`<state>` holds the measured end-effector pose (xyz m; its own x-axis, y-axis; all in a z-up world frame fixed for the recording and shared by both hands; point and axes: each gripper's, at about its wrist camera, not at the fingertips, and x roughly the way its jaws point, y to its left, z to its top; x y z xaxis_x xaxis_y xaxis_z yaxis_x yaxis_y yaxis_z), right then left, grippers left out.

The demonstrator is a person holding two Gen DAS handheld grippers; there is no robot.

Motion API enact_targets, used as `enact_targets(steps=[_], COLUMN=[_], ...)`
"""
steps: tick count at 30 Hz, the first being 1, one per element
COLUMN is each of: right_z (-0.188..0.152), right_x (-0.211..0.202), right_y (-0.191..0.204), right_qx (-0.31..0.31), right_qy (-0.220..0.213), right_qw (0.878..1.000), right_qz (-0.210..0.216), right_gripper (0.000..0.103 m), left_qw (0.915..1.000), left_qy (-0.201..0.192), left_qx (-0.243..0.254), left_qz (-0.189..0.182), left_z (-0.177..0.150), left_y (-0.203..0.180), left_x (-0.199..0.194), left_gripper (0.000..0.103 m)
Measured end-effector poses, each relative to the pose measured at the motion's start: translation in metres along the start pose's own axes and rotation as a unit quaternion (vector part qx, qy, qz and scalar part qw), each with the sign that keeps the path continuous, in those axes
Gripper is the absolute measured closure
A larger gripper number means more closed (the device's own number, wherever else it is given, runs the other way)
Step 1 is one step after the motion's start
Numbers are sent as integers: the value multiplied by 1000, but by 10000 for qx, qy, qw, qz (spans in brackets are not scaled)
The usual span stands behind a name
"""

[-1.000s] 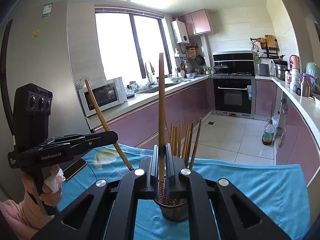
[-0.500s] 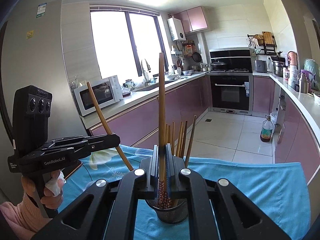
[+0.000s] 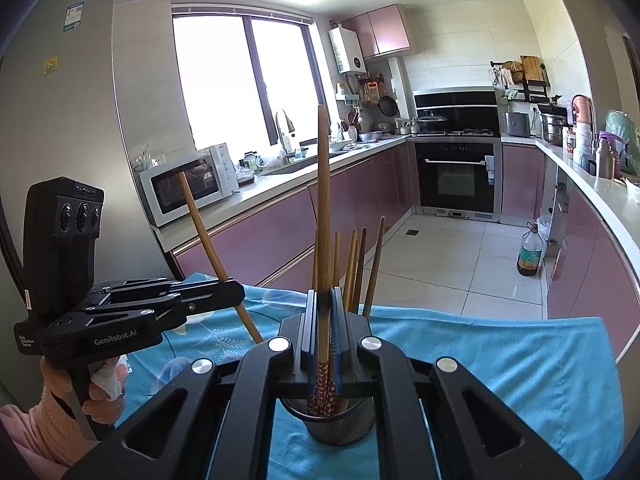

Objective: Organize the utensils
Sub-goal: 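Lower both chopsticks into the mesh holder among the others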

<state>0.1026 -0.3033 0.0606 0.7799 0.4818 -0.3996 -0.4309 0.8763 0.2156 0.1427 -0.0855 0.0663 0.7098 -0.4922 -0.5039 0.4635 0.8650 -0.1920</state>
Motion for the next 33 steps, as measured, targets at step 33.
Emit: enact_targets(steps=[33], right_z=[-9], right_x=[17], right_y=[-5], right_qx=[33], right_qy=[319], right_qw=[9995], right_qz=[-57], right_gripper=[97], left_qw=[9995], left_qy=[307], left_qx=[9], left_qz=[81], left_z=[-7], left_y=[-2], left_x=[20], left_gripper=[95])
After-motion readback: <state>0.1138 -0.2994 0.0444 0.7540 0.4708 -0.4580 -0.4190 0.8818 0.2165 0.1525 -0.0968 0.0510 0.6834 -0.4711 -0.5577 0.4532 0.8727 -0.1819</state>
